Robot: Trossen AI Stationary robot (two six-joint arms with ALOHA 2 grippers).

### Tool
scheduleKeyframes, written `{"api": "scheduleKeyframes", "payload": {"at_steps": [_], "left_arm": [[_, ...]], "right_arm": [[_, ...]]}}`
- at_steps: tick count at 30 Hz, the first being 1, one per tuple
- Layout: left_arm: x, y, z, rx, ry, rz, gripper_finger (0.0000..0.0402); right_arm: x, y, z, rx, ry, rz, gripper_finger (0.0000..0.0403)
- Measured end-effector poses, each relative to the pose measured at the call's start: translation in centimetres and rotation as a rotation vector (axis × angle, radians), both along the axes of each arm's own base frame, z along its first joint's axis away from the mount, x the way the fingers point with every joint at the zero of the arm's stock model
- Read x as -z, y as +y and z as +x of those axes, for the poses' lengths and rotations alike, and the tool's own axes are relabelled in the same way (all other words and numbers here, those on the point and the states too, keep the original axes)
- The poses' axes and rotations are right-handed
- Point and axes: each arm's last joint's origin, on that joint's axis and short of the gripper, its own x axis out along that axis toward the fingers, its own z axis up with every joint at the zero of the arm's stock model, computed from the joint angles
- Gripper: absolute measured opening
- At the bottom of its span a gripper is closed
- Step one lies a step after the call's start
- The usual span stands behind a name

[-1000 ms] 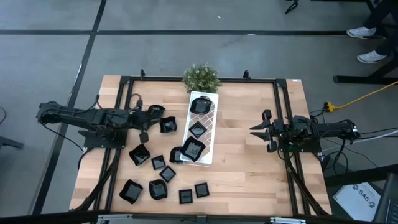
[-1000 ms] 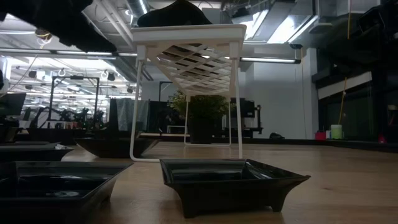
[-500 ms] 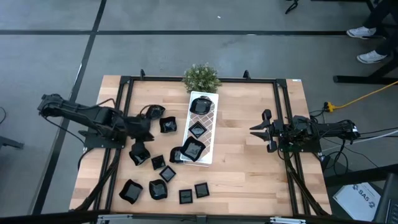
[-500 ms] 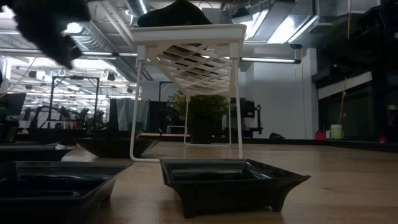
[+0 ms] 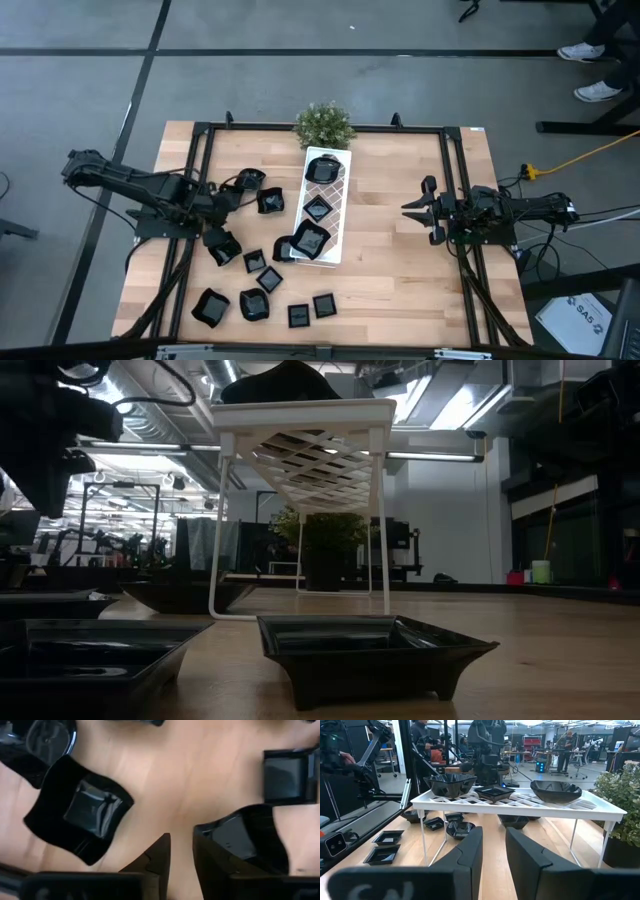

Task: Pick & Place Mini shaped plates
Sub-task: Stack the distorted square plate on top of the distorted square plate on the shelf

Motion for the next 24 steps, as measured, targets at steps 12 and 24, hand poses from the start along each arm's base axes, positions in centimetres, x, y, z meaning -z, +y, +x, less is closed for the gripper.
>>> {"api": "scheduleKeyframes", "payload": {"at_steps": [12, 24], "left_arm": [[1.6, -0.2, 1.6, 0.001, 0.155, 0.080, 0.0138], [3.1, -0.5, 3.0, -0.049, 0.245, 0.092, 0.0129]], "right_arm": [[0.0, 0.0, 0.0, 0.000, 0.000, 0.000, 0.0085], [0.0, 0.0, 0.0, 0.000, 0.000, 0.000, 0.0085]]}}
